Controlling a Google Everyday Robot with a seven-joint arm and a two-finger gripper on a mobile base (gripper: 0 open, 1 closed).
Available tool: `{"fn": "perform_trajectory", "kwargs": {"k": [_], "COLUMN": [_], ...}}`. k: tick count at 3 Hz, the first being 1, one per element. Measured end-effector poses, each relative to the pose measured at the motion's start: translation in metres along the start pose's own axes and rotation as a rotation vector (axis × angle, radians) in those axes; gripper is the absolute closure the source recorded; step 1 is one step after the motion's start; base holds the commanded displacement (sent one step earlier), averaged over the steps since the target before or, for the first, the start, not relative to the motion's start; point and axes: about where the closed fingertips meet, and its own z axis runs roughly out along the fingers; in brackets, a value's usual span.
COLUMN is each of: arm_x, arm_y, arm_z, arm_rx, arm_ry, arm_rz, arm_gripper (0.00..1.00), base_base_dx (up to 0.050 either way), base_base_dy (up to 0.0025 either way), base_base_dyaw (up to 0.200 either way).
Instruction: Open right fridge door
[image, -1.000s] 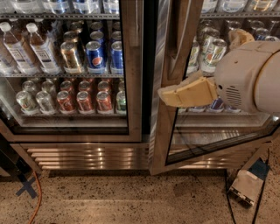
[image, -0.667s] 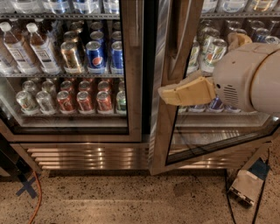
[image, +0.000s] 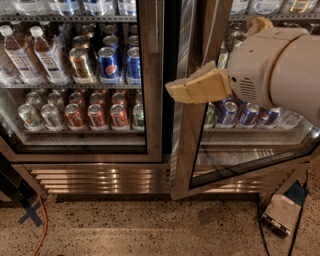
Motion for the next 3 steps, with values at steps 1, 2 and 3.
{"fn": "perform_trajectory", "kwargs": {"k": [1,2,3], "arm_x": [-0.0132,-0.0172,-0.0173], "arm_y": [-0.0005,-0.0003,-0.0003], "arm_z": [0.0067,0.0057,0.0057], "arm_rx": [0.025,0.03,0.03], "arm_ry": [-0.026,-0.03,-0.03], "arm_rz": [-0.009,-0.015,-0.015], "arm_gripper": [0.0,0.18,0.42], "base_base_dx": [0.0,0.0,0.0], "base_base_dy": [0.0,0.0,0.0], "base_base_dyaw": [0.0,0.0,0.0]}}
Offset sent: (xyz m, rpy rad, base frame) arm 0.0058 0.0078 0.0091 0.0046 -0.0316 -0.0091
